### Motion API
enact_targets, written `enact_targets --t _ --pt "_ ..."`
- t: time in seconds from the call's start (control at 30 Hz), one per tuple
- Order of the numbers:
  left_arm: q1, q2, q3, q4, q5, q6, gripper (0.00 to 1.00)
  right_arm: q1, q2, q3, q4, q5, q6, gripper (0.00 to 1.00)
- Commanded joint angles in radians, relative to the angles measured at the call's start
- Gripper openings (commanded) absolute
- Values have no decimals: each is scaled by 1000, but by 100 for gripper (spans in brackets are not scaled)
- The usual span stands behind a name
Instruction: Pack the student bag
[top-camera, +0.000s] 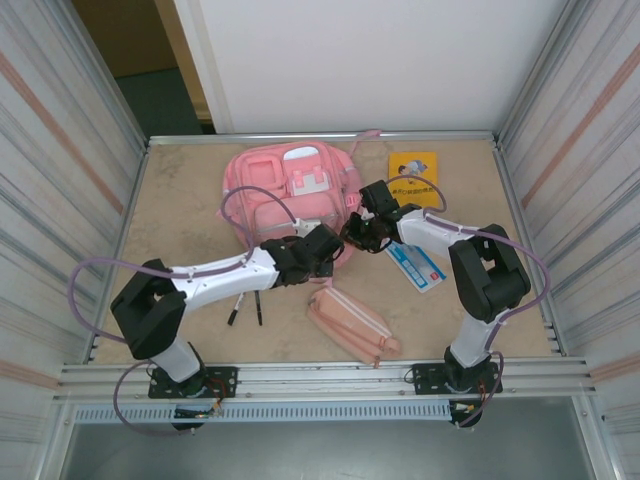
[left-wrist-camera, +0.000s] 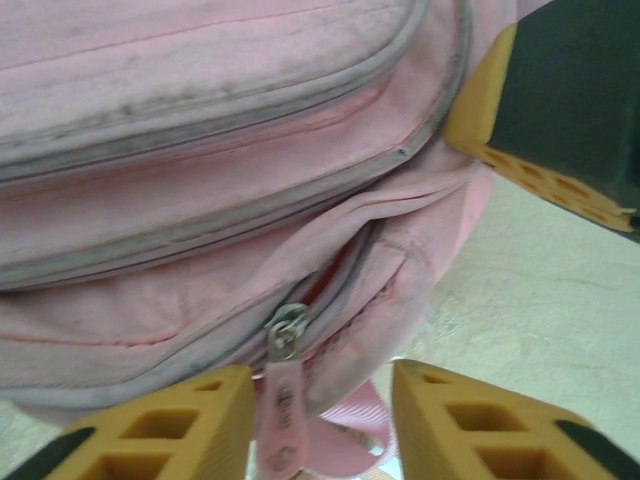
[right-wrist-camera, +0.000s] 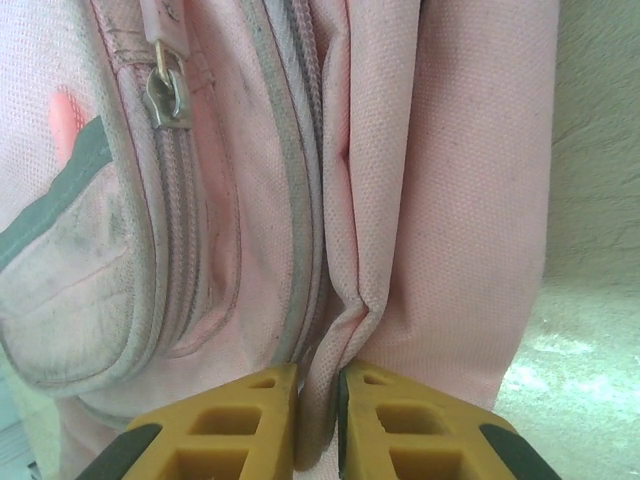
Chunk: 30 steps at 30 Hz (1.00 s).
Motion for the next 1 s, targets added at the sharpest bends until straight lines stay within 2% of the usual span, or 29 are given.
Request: enact_targets --t 0.0,0.1,0.17,0.3,0.53,0.73,0.8,0.97 --pt "6 37 25 -2 29 -27 36 7 -5 38 7 -40 -15 17" --pt "7 49 36 -58 -12 -74 37 7 -5 41 6 -37 -20 17" --pt "7 50 39 -90 -45 -101 41 7 0 44 0 -43 -25 17" --pt "12 43 0 -23 0 -128 44 8 -6 35 0 -36 -30 17" --pt "21 73 0 15 53 -140 34 8 -12 41 -13 -28 -48 17" --pt "21 140 76 -154 -31 -158 32 8 -30 37 -15 -34 -52 17" --pt "20 156 74 -166 -32 -167 28 8 -36 34 -13 -28 -55 17" --pt "20 144 53 -148 -24 -162 8 1 -59 23 -24 -28 -66 17"
